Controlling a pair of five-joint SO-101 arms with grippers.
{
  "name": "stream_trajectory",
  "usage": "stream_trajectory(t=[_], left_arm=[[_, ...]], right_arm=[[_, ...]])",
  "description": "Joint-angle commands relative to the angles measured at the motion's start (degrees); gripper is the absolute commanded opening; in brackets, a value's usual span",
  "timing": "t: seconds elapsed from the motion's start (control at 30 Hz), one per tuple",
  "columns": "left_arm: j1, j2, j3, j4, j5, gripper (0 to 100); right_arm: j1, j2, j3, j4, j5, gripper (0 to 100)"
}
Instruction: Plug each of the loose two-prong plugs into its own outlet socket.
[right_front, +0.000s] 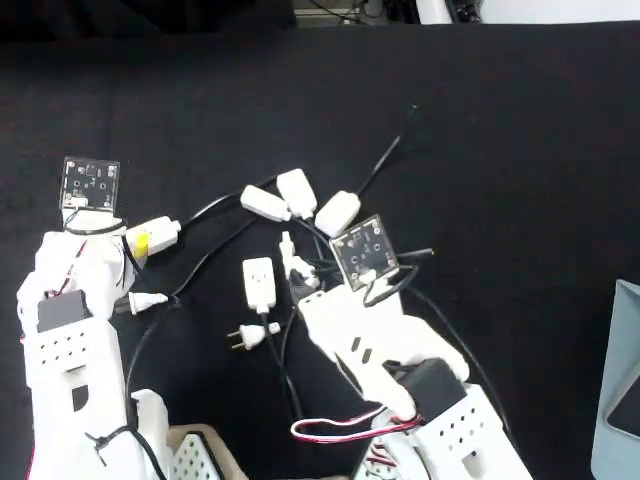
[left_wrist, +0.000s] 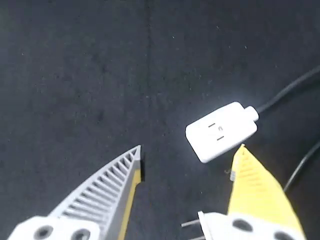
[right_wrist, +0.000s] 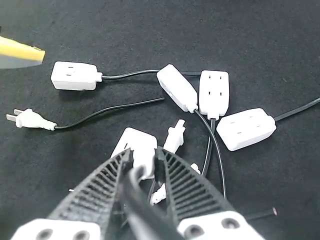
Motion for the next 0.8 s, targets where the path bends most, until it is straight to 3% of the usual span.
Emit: stream_trajectory(t=[0.0, 0.17, 0.43, 0.77], left_arm=[[-0.5, -0.3, -1.0, -3.5, 0.4, 29], [-0.1, 5.6, -3.7, -1.4, -3.8, 29], [3.5, 25.6, -20.4, 9.4, -14.7, 29], [7.1, 44.5, -34.1, 9.4, -20.7, 29]], right_arm=[[0.9, -0.8, 0.0, 0.2, -0.4, 1.1], [0.9, -1.1, 0.5, 0.1, -0.4, 1.1], [0.9, -1.2, 0.5, 0.1, -0.1, 1.1], [0.9, -1.1, 0.5, 0.1, -0.1, 1.1]])
